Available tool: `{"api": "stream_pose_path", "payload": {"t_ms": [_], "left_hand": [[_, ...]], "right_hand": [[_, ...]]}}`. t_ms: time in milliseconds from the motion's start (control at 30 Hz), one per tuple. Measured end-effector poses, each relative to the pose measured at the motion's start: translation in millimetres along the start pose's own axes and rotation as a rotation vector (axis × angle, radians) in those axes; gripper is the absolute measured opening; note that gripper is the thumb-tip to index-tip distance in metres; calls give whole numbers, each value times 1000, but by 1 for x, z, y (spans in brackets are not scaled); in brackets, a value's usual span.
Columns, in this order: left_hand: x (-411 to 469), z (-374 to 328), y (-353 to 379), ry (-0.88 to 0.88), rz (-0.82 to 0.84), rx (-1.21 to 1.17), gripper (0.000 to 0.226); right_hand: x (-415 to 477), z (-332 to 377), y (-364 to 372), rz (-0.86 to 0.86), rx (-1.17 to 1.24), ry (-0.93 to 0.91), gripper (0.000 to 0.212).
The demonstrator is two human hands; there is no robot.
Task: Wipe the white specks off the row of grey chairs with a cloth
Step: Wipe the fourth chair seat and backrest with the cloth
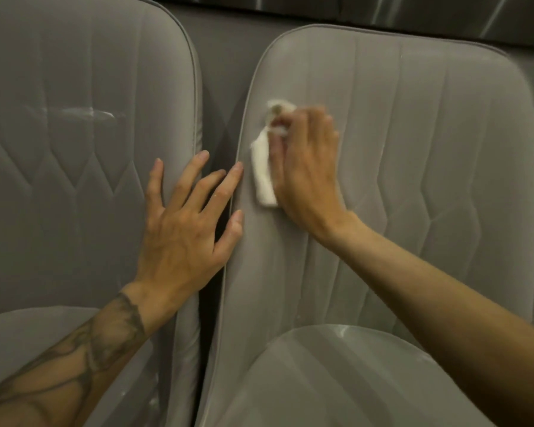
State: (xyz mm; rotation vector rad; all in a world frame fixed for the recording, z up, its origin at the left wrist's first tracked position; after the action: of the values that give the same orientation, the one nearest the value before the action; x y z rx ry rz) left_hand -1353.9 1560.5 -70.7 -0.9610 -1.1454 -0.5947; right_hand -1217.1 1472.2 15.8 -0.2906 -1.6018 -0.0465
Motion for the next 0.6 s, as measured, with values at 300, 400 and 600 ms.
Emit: {"api": "stream_pose_path", "payload": {"t_ms": [300, 400, 600], "left_hand": [[2, -2, -4, -23, -20, -63, 53], [2, -1, -4, -33, 24, -76, 47], [3, 0, -5, -16, 120, -83, 35]], "right_hand": [[76, -8, 16, -3, -150, 46, 34], [7, 26, 5, 75, -7, -23, 25], [9, 26, -1, 179, -12, -150, 24]]}}
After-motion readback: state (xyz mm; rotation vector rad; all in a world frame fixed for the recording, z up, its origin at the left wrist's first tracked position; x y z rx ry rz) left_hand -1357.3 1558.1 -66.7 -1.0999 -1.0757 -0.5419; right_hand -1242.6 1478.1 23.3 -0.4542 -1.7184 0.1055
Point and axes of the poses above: each hand's wrist, its own x-axis towards the middle knuckle, its own y-axis out of the palm, z = x × y, the point moved 6 cm from there along x, towards the middle knuckle, and after that the axes turned 5 degrees about -z, right-handed, at the moved point
